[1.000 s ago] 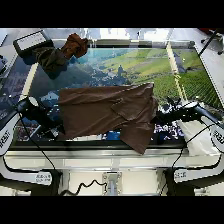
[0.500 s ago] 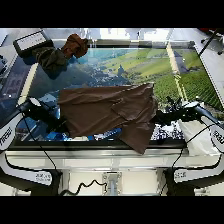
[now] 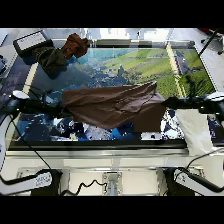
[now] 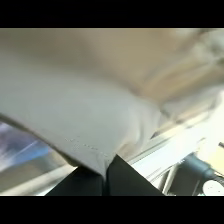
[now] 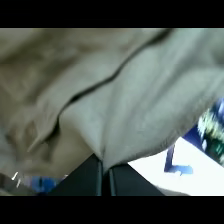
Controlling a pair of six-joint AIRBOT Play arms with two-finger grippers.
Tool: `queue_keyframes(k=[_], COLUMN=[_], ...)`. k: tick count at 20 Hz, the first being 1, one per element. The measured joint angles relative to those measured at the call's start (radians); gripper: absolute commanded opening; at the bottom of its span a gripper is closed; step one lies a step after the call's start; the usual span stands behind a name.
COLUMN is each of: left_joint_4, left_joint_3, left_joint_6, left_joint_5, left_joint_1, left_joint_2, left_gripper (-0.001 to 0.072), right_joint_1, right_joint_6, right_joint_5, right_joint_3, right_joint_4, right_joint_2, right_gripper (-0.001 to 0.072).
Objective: Fold the shirts.
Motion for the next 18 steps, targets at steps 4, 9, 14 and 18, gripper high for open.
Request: queue_keyframes(k=[4, 9, 14, 18], left_joint_4=[-0.064, 0.309, 0.515, 0.451], left_joint_3=[0.186, 0.538, 0.675, 0.712], left_joint_6=[0.033, -0.120, -0.206, -0.188], left_joint_5=[0.024, 0.101, 0.074, 0.148], left_joint_1=[0.000, -0.002, -0.007, -0.007], left_joint_2=[0.312, 0.572, 0.641, 0.652], left_gripper=[0.0009, 0.0009, 0.0009, 0.0008], right_joint_1=[-0.127, -0.214, -0.231, -0.217], right_joint_6=[-0.029, -0.037, 0.012, 0.023], right_joint_5=[0.032, 0.016, 0.024, 0.037], right_joint_3=[0.101, 0.317, 0.497, 0.593], right_joint_4=[0.114, 0.239, 0.260, 0.267], right_joint_2=[0.269, 0.512, 0.586, 0.600], right_gripper=[0.0032, 0.0032, 0.0033, 0.0033])
